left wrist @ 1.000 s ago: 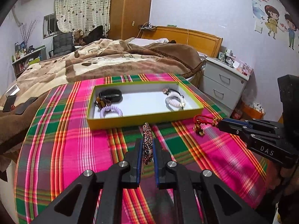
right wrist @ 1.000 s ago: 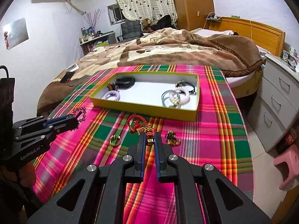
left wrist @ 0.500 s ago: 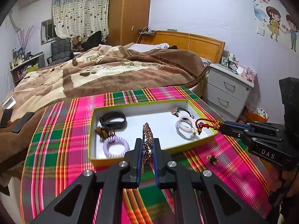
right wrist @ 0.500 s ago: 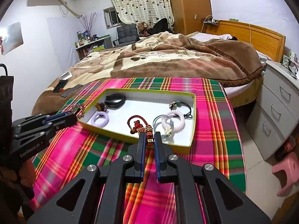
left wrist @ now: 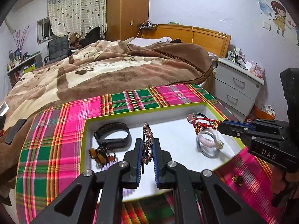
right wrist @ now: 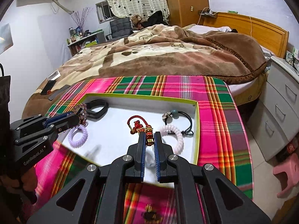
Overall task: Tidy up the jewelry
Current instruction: 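Carry the beaded chain with the left tool while the right tool carries the tassel charm into the box, then open the left tool to drop the chain while the right tool releases the tassel charm in the box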
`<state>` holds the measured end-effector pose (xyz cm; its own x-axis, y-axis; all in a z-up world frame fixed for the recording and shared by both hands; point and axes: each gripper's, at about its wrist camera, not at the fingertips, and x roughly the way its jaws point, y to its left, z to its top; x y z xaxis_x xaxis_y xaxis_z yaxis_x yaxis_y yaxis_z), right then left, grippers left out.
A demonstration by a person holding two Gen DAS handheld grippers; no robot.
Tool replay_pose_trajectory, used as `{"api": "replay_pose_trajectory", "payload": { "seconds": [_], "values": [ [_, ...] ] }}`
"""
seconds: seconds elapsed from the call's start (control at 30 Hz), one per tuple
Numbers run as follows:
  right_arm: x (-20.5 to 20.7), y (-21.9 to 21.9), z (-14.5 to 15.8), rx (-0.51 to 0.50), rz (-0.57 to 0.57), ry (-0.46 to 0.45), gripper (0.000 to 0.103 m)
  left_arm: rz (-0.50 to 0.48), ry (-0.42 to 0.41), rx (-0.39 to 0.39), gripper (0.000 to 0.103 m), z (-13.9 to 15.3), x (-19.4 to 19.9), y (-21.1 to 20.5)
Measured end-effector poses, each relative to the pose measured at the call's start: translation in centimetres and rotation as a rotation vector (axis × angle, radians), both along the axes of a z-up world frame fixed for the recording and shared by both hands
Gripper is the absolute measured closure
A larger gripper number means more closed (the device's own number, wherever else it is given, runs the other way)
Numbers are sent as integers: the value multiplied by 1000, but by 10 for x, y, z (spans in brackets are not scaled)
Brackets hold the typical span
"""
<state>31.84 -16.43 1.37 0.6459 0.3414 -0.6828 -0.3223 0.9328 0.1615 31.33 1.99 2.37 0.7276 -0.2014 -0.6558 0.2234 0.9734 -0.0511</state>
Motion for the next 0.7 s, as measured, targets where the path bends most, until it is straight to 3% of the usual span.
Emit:
{"api": "replay_pose_trajectory", "payload": {
  "seconds": [0.33, 0.7],
  "values": [
    [41, 9, -18, -5, -6, 50, 94, -1, 48, 12, 92, -18, 42, 1],
    [57, 13, -32, -25, -16, 92, 94, 4, 107, 40, 92, -35, 58, -5]
  ]
}}
